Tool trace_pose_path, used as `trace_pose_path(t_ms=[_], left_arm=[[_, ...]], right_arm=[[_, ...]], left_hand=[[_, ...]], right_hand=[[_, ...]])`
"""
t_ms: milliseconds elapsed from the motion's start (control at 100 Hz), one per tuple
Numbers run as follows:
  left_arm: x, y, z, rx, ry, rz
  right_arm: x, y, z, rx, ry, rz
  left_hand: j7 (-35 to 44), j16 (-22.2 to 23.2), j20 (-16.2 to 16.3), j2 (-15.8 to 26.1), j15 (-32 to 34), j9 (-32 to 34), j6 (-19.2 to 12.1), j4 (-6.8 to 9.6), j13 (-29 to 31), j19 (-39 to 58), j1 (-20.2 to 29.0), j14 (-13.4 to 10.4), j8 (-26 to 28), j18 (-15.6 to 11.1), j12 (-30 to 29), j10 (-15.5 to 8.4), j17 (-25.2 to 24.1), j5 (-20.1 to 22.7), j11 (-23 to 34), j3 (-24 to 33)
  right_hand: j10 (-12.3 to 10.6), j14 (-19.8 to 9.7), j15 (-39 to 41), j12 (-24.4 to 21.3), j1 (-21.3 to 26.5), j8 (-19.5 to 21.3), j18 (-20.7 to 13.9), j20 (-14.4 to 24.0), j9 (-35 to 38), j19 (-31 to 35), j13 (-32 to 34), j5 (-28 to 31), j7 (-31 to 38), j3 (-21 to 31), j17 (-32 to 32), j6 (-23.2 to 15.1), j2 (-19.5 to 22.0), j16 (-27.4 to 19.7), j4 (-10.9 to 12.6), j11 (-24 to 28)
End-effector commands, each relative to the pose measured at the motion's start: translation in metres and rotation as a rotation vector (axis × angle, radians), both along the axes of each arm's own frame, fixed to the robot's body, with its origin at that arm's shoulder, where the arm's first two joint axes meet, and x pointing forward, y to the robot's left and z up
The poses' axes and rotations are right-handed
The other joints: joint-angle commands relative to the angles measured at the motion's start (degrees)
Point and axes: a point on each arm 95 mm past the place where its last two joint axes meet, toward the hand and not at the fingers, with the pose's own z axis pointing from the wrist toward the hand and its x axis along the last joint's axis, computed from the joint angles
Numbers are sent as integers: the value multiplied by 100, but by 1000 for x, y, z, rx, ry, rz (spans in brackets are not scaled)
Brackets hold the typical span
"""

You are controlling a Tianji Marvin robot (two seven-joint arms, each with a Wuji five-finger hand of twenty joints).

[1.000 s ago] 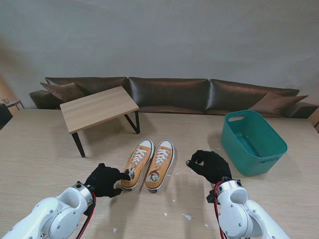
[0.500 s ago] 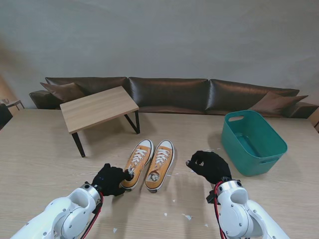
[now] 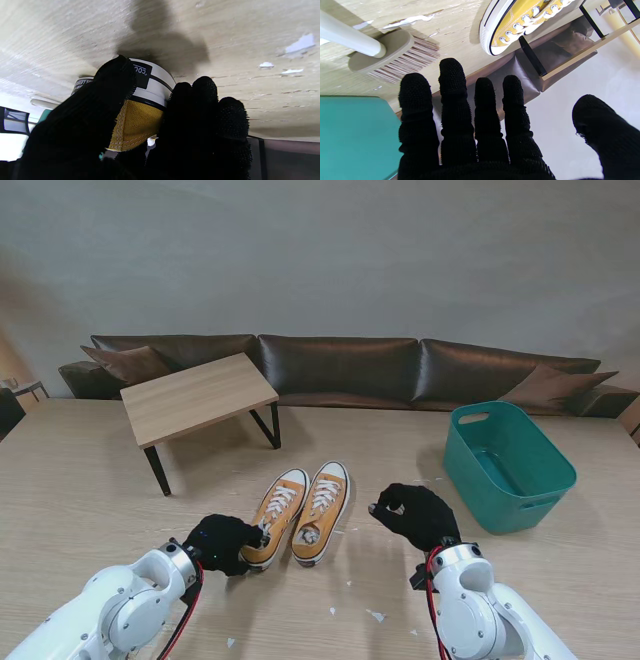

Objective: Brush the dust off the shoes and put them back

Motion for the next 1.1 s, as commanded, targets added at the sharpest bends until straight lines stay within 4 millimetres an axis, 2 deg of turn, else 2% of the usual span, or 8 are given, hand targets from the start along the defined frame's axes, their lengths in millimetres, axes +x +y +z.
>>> trace_pose_path(t_ms=[0,130,200,310,440,600,780,1090], left_arm=[[4,-4,17,-16,-14,-17],[10,-3,39,-63,-12,-36],[14,-3,50,-96,-11,-37],[20,-4,69,-147,8,-49],[28,-8,95,-205,34,-72],[37,-11,125,-247,52,-101],[44,-12,151,-287,87,-113],[47,-21,179,-329,141,-154]], right_arm=[[-1,7,0,16,-4,17],[4,15,3,25,-45,26],[7,19,5,20,-73,34],[13,26,9,11,-107,56],[19,34,13,-3,-131,103],[26,42,13,-39,-158,168],[30,53,10,-31,-195,219],[37,79,17,-65,-266,235]], left_hand=[[1305,-46,-82,-119,-45,537,1086,291,489,182,351,-323,157,-142,-180,-913,392,278,-13,697],[1525,105,-122,-162,-13,663,1298,364,758,189,367,-314,44,48,-153,-880,627,183,114,936],[1605,231,-104,-161,45,656,1418,415,774,207,392,-273,76,143,-50,-772,618,132,198,1057],[1675,425,-67,-150,116,624,1549,498,751,214,393,-213,220,212,99,-745,562,61,288,1215],[1734,621,-10,-121,249,572,1659,619,705,249,387,-190,514,248,338,-709,482,-16,423,1410],[1718,777,50,-75,377,537,1734,709,671,292,358,-185,789,271,506,-697,439,-70,497,1559],[1694,896,133,3,483,477,1833,759,602,326,373,-144,1032,337,694,-644,345,-148,567,1602],[1674,955,192,40,559,450,1850,765,559,346,384,-123,1147,355,776,-621,272,-182,583,1585]], right_hand=[[93,27,-69,-96,69,-36,133,-14,-256,-135,-153,-220,-19,133,-1294,-4,-143,-43,90,-65],[49,0,-147,-97,146,-67,46,-35,-679,-239,-476,-644,-103,136,-1491,-70,-264,-76,60,-31],[-1,-20,-207,-105,223,-139,-10,-40,-903,-301,-669,-882,-221,135,-1608,-132,-386,-110,44,-13],[-98,-69,-446,-199,364,-302,-120,-70,-1363,-528,-1053,-1233,-338,91,-1877,-280,-669,-275,-19,-33],[-335,-185,-1063,-484,606,-602,-308,-230,-2107,-1094,-1676,-2007,-595,52,-2310,-500,-1233,-676,-133,-208],[-489,-338,-1548,-639,555,-791,-522,-498,-2915,-1768,-2240,-2793,-707,181,-2720,-524,-1880,-1009,-310,-143],[-453,-321,-1726,-778,256,-916,-620,-728,-3144,-2213,-2409,-3114,-779,588,-2853,-396,-2454,-1156,-518,-126],[-259,-240,-1775,-848,-110,-1275,-590,-783,-3499,-2449,-2637,-3533,-1146,679,-3028,159,-2498,-1179,-606,-52]])
